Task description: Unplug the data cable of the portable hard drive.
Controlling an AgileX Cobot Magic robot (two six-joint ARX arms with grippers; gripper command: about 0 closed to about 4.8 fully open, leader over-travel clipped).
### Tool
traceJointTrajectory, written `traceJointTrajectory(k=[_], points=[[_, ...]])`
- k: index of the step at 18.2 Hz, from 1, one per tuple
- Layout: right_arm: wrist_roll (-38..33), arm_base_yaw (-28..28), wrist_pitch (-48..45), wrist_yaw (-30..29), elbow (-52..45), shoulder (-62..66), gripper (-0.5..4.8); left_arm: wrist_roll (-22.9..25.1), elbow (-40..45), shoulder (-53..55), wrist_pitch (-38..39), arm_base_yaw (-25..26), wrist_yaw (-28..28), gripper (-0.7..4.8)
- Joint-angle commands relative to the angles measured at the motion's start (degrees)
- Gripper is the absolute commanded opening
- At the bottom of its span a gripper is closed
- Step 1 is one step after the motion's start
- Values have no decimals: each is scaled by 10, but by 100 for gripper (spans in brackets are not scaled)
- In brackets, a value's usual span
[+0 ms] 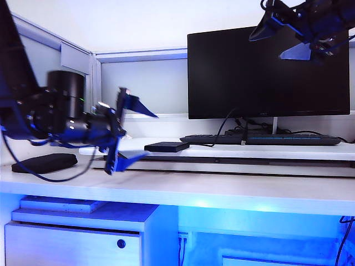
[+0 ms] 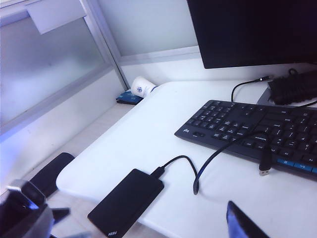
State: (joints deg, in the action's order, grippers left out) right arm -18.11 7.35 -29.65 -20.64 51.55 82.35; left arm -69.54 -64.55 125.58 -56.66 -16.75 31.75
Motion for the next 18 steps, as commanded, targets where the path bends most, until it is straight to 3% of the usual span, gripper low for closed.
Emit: traceJointTrajectory(k=[1,5,8,11,12,14,16,18], points=[[2,1,-11,1,20,18,463,-1,-22,18,8,-8,6,479],[2,2,-7,0,39,40,463,-1,-42,38,9,-11,4,479],[2,2,-7,0,46,52,463,-1,-110,74,52,-12,-3,479],[4,2,-7,2,47,52,463,0,-110,74,52,-15,-11,479],[4,2,-7,2,47,52,462,0,-110,74,52,-15,-10,456],[4,2,-6,2,47,52,461,-12,-110,74,52,-17,2,274],[4,2,-6,6,47,52,461,-12,-110,74,52,-17,3,205],[4,2,-6,6,47,52,461,-12,-110,74,52,-17,4,174]])
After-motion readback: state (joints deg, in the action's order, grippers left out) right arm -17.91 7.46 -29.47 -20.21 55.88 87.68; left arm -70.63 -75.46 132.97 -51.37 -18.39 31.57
